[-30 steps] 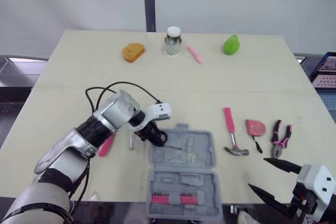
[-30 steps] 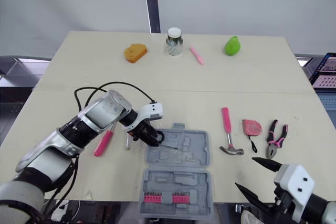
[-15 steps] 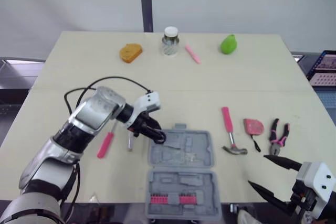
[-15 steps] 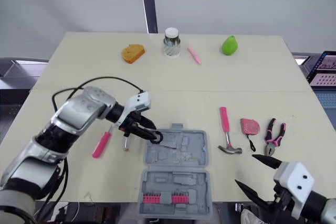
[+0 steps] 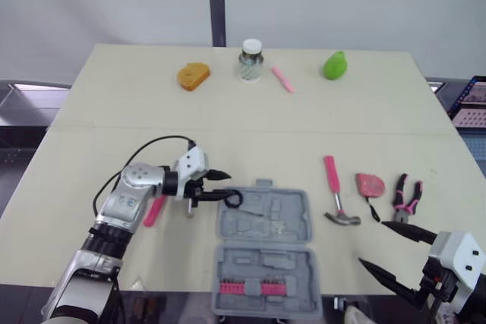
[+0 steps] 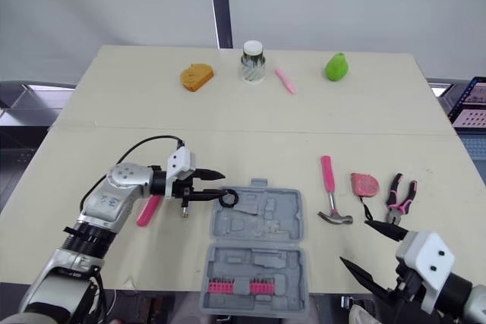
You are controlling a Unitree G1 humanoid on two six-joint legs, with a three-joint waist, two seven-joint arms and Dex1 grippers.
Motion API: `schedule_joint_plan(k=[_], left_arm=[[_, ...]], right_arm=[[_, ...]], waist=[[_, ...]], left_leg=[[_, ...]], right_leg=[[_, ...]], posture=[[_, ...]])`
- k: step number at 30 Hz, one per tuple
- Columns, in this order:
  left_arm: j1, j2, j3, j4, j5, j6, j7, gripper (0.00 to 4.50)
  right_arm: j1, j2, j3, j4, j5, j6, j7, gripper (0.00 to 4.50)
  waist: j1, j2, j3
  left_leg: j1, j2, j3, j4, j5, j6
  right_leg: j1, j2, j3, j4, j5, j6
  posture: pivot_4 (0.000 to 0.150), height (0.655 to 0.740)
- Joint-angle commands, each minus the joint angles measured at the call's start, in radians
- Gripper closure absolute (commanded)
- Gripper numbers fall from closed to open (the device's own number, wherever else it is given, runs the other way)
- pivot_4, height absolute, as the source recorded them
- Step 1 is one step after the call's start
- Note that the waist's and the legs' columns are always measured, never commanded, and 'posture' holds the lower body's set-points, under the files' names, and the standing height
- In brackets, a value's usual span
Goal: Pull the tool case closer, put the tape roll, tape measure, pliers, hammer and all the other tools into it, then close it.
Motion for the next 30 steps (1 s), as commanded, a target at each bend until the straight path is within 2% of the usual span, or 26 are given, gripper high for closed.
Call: schedule_joint_plan(k=[1, 2, 3, 6, 18, 30], left_arm=[[-0.004, -0.015, 0.013, 0.016, 0.000, -0.033, -0.001, 2.15], [-0.004, -0.018, 0.012, 0.018, -0.002, -0.030, -0.006, 2.15], [-0.003, -0.020, 0.011, 0.019, -0.003, -0.028, -0.008, 2.38], [-0.001, -0.024, 0.008, 0.019, 0.002, -0.030, -0.011, 3.39], [0.017, -0.034, -0.031, 0.007, 0.023, -0.040, -0.042, 3.39], [0.001, -0.069, -0.038, 0.075, 0.056, -0.080, -0.028, 3.39]], right_arm=[[-0.001, -0.007, -0.035, 0.000, 0.009, 0.001, -0.003, 0.00], [-0.001, -0.008, -0.037, 0.000, 0.010, 0.002, -0.003, 0.00], [-0.001, -0.009, -0.038, 0.000, 0.010, 0.002, -0.002, 0.00], [0.002, -0.009, -0.042, -0.001, 0.011, 0.003, -0.001, 0.00], [0.009, -0.006, -0.051, -0.010, 0.014, 0.010, -0.002, 0.00], [0.024, 0.001, -0.082, -0.002, 0.032, 0.007, 0.016, 0.00]], waist=[[0.000, 0.000, 0.000], [0.000, 0.000, 0.000], [-0.001, 0.000, 0.000], [-0.002, 0.000, 0.000], [-0.002, 0.000, 0.000], [-0.002, 0.000, 0.000]], left_leg=[[0.000, 0.000, 0.000, 0.000, 0.000, 0.000], [0.000, 0.000, 0.000, 0.000, 0.000, 0.000], [0.000, 0.000, 0.000, 0.000, 0.000, 0.000], [0.000, 0.000, 0.000, 0.000, 0.000, 0.000], [0.000, 0.000, 0.000, 0.000, 0.000, 0.000], [0.000, 0.000, 0.000, 0.000, 0.000, 0.000]], right_leg=[[0.000, 0.000, 0.000, 0.000, 0.000, 0.000], [0.000, 0.000, 0.000, 0.000, 0.000, 0.000], [0.000, 0.000, 0.000, 0.000, 0.000, 0.000], [0.000, 0.000, 0.000, 0.000, 0.000, 0.000], [0.000, 0.000, 0.000, 0.000, 0.000, 0.000], [0.000, 0.000, 0.000, 0.000, 0.000, 0.000]], posture=[[0.150, 0.6950], [0.150, 0.6950], [0.150, 0.6950], [0.150, 0.6950], [0.150, 0.6950], [0.150, 0.6950]])
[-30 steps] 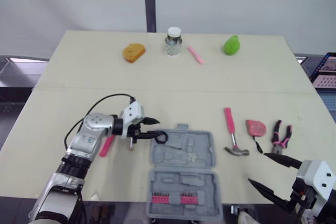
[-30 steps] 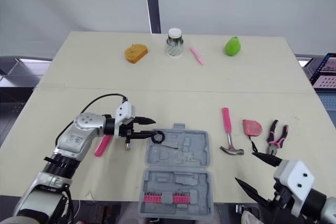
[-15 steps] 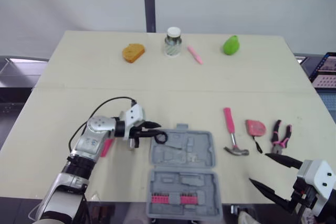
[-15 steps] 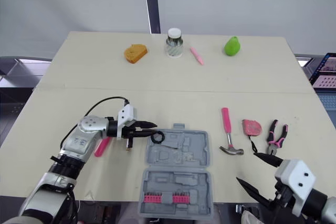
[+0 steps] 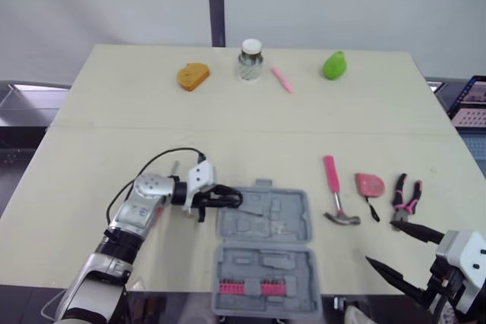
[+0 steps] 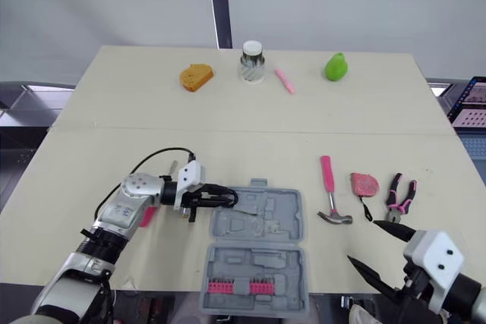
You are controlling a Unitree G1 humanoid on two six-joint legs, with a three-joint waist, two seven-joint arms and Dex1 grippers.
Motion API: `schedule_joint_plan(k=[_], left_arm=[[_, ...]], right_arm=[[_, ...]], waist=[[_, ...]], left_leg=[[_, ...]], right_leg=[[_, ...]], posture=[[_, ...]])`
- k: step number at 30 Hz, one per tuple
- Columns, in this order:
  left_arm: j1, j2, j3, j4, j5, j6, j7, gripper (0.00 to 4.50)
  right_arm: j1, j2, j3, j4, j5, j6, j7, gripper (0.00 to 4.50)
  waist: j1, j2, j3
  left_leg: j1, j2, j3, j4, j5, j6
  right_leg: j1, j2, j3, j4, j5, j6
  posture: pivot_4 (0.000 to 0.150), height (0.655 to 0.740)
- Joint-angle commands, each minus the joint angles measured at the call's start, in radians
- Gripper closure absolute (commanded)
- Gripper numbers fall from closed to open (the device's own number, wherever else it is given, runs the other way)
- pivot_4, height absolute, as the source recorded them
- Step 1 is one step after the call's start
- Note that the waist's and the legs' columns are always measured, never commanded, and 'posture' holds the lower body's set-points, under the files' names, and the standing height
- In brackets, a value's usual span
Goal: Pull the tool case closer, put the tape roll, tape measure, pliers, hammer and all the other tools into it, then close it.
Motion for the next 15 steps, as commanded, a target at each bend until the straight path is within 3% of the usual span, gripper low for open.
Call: schedule_joint_plan(k=[1, 15], left_arm=[[-0.020, -0.011, 0.006, 0.006, 0.005, -0.023, 0.007, 3.39], [-0.003, -0.028, 0.000, 0.041, 0.047, -0.084, 0.038, 3.39]], right_arm=[[0.015, 0.003, -0.043, -0.010, 0.022, -0.012, 0.014, 0.00], [0.038, 0.007, -0.056, -0.008, 0.026, -0.015, 0.014, 0.00]], waist=[[0.000, 0.000, 0.000], [-0.001, 0.000, 0.000]], left_leg=[[0.000, 0.000, 0.000, 0.000, 0.000, 0.000], [0.000, 0.000, 0.000, 0.000, 0.000, 0.000]], right_leg=[[0.000, 0.000, 0.000, 0.000, 0.000, 0.000], [0.000, 0.000, 0.000, 0.000, 0.000, 0.000]], posture=[[0.150, 0.6950], [0.150, 0.6950]])
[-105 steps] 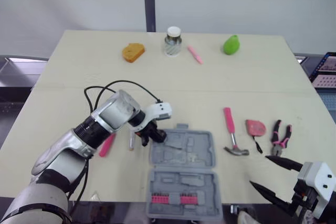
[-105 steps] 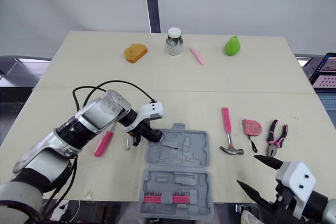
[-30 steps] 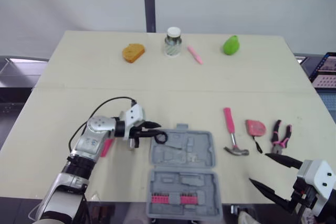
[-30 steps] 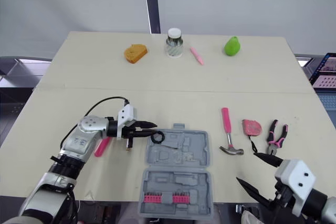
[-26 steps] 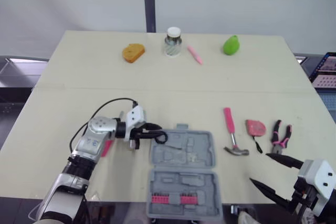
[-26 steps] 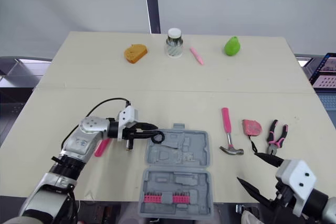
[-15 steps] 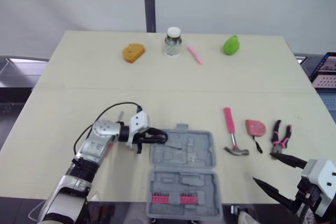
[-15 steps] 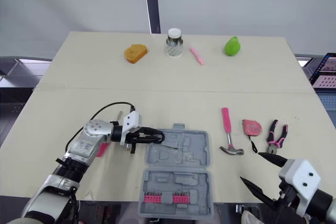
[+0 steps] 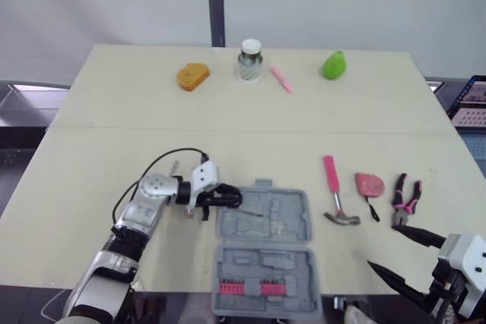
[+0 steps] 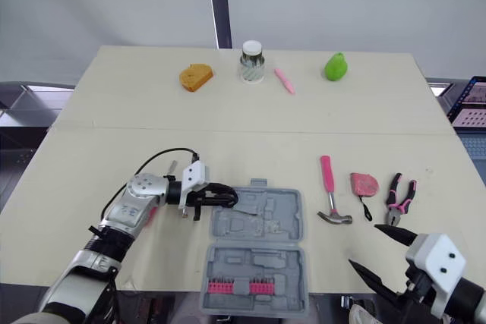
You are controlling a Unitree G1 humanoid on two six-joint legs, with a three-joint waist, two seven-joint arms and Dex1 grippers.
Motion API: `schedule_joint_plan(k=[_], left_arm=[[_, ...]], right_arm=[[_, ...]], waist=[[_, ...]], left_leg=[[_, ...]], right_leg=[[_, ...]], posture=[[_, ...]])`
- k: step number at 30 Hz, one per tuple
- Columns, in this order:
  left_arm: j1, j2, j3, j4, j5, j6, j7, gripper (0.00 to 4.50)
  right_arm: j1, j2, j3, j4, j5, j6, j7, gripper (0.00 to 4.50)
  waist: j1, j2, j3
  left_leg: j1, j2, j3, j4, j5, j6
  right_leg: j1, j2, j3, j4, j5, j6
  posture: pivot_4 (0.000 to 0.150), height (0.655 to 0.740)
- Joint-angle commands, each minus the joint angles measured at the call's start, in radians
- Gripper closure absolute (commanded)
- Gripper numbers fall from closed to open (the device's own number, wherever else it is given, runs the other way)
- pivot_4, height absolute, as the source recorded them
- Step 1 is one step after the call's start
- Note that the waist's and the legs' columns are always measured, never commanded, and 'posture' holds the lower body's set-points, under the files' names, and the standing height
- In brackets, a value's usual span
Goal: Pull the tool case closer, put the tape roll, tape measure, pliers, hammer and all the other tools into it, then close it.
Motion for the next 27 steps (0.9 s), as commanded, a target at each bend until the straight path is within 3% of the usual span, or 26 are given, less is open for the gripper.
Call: schedule_joint_plan(k=[1, 27], left_arm=[[0.016, -0.006, -0.003, 0.000, 0.011, -0.032, 0.011, 3.39], [0.063, -0.010, 0.007, 0.041, 0.031, -0.081, 0.045, 3.39]], right_arm=[[0.010, 0.006, -0.044, -0.008, 0.022, -0.015, 0.012, 0.00], [-0.034, -0.012, -0.020, 0.031, 0.014, -0.015, 0.045, 0.00]], waist=[[0.000, 0.000, 0.000], [-0.001, 0.002, -0.004]], left_leg=[[0.000, 0.000, 0.000, 0.000, 0.000, 0.000], [0.001, 0.000, 0.000, -0.001, 0.000, 0.000]], right_leg=[[0.000, 0.000, 0.000, 0.000, 0.000, 0.000], [0.001, 0.000, 0.000, 0.000, 0.000, 0.000]], posture=[[0.150, 0.6950], [0.150, 0.6950]])
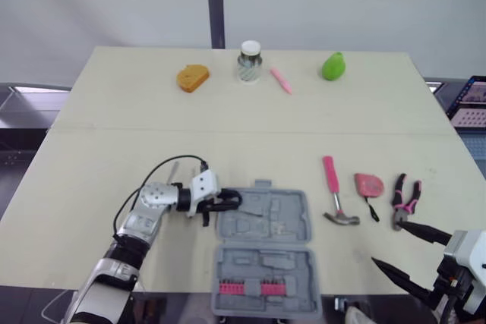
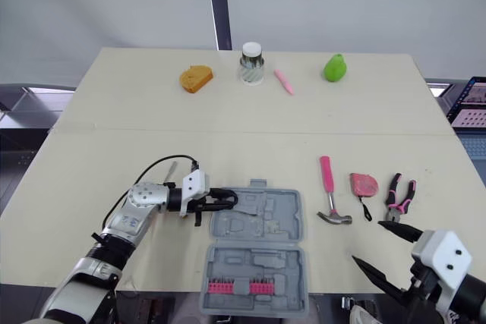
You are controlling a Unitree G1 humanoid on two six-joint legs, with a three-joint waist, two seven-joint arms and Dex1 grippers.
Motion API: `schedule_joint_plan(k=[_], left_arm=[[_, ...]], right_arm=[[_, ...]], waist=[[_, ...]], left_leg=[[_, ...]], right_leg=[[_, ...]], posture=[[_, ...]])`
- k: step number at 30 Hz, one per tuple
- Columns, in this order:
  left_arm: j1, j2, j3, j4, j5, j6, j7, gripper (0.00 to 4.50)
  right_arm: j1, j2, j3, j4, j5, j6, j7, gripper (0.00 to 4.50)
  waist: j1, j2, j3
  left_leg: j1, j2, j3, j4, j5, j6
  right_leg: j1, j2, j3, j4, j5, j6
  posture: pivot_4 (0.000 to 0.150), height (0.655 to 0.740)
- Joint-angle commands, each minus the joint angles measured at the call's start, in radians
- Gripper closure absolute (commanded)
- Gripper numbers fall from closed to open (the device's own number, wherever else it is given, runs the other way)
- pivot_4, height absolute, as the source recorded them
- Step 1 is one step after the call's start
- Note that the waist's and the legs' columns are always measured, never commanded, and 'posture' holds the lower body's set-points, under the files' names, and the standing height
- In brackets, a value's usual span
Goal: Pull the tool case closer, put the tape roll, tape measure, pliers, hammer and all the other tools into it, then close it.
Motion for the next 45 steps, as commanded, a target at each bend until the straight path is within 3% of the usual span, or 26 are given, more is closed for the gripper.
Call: schedule_joint_plan(k=[1, 8, 20, 27, 35, 38, 43, 45], left_arm=[[0.013, 0.006, 0.008, -0.003, -0.008, 0.034, -0.001, 3.39], [-0.018, 0.033, 0.062, -0.174, -0.105, 0.178, -0.027, 3.39], [0.032, 0.221, 0.214, -0.504, -0.310, 0.499, -0.063, 3.39], [0.139, 0.290, 0.325, -0.577, -0.381, 0.548, -0.041, 3.39], [0.477, 0.332, 0.473, -0.720, -0.409, 0.520, -0.014, 3.39], [0.614, 0.329, 0.541, -0.767, -0.435, 0.515, -0.020, 2.58], [0.813, 0.287, 0.619, -0.830, -0.442, 0.475, -0.005, 0.08], [0.879, 0.265, 0.639, -0.857, -0.442, 0.462, 0.008, 0.08]], right_arm=[[-0.001, -0.007, -0.001, 0.004, 0.005, -0.014, 0.013, 0.00], [-0.035, -0.009, 0.006, 0.014, 0.023, -0.013, 0.016, 0.00], [-0.117, -0.017, 0.076, -0.010, 0.069, 0.010, 0.000, 0.00], [-0.170, -0.075, 0.091, 0.043, 0.059, 0.027, 0.018, 0.00], [-0.155, -0.088, 0.149, 0.083, 0.033, 0.026, 0.033, 0.00], [-0.126, -0.088, 0.171, 0.104, 0.012, 0.014, 0.051, 0.00], [-0.105, -0.087, 0.185, 0.134, 0.003, 0.005, 0.068, 0.00], [-0.103, -0.086, 0.194, 0.140, -0.001, 0.006, 0.070, 0.00]], waist=[[0.000, 0.000, 0.000], [-0.003, 0.000, 0.000], [-0.017, 0.000, 0.000], [-0.020, 0.000, 0.000], [-0.020, 0.000, 0.000], [-0.020, 0.000, 0.000], [-0.022, 0.001, 0.000], [-0.022, 0.001, 0.001]], left_leg=[[0.000, 0.000, 0.000, 0.000, 0.000, 0.000], [-0.001, 0.000, 0.000, 0.000, 0.000, 0.000], [0.000, 0.000, -0.001, -0.001, 0.000, 0.000], [0.000, 0.001, -0.001, -0.001, 0.000, 0.000], [0.000, 0.001, -0.001, -0.002, 0.000, 0.000], [0.000, 0.001, -0.002, -0.002, 0.000, -0.001], [0.002, 0.002, -0.003, -0.002, -0.001, -0.001], [0.003, 0.002, -0.003, -0.002, -0.002, -0.001]], right_leg=[[0.000, 0.000, 0.000, 0.000, 0.000, 0.000], [0.000, 0.000, 0.000, 0.000, 0.000, 0.000], [0.001, 0.000, 0.000, 0.000, 0.000, 0.000], [0.001, 0.000, 0.000, -0.001, 0.000, 0.000], [0.001, 0.000, 0.000, -0.003, 0.000, 0.000], [0.002, 0.000, 0.000, -0.005, 0.000, 0.000], [0.006, 0.000, -0.001, -0.011, 0.000, 0.000], [0.007, 0.000, 0.000, -0.012, 0.000, 0.000]], posture=[[0.150, 0.6950], [0.150, 0.6950], [0.150, 0.6950], [0.150, 0.6950], [0.150, 0.6950], [0.150, 0.6950], [0.150, 0.6950], [0.150, 0.6950]])
